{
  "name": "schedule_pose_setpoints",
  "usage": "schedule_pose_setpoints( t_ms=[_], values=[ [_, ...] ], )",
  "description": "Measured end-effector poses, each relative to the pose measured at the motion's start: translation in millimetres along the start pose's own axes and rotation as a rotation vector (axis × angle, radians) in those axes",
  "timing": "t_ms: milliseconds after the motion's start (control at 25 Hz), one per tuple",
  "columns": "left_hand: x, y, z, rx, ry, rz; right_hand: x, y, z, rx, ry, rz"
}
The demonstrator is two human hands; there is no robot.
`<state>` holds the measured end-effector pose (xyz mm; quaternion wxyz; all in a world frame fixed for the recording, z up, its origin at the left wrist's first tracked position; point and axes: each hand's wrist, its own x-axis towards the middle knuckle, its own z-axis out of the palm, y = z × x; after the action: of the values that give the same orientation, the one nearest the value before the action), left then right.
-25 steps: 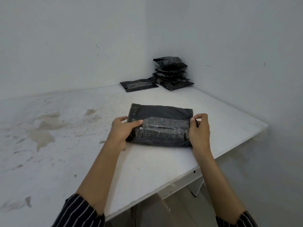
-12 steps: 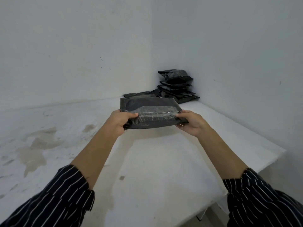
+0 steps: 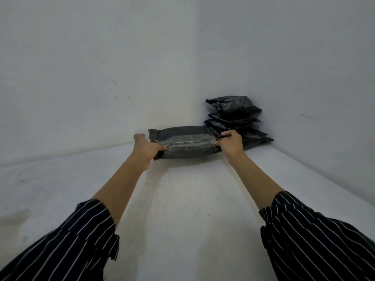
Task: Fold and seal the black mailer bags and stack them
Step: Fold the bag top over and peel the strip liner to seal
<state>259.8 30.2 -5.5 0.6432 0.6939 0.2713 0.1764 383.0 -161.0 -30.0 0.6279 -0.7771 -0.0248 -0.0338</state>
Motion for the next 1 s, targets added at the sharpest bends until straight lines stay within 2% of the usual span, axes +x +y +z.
schedule_pose_setpoints(
  t_ms=[280, 440, 560, 600, 680, 840, 1000],
  values=[
    [61.6, -33.9, 14.5, 0.205, 0.030, 0.092, 52.3, 18.4, 40.9, -0.278, 0.063, -0.154],
    [61.8, -38.7, 23.4, 0.588, 0.076, 0.255, 54.3, 25.6, 50.7, -0.512, 0.070, -0.260],
    [57.8, -38.1, 26.3, 0.844, 0.153, 0.322, 44.2, 24.2, 55.7, -0.873, 0.164, -0.475],
    [56.8, -39.0, 26.7, 0.868, 0.147, 0.352, 40.4, 24.0, 56.4, -0.939, 0.177, -0.565],
    [55.3, -41.3, 28.2, 0.901, 0.063, 0.378, 33.8, 25.2, 56.9, -0.998, 0.101, -0.663],
    [57.5, -44.3, 25.8, 0.929, -0.050, 0.349, 28.2, 25.0, 54.7, -1.033, -0.040, -0.607],
    [46.1, -35.3, 6.7, 0.853, -0.001, 0.381, 10.6, 3.6, 50.7, -0.983, -0.070, -0.612]
  ],
)
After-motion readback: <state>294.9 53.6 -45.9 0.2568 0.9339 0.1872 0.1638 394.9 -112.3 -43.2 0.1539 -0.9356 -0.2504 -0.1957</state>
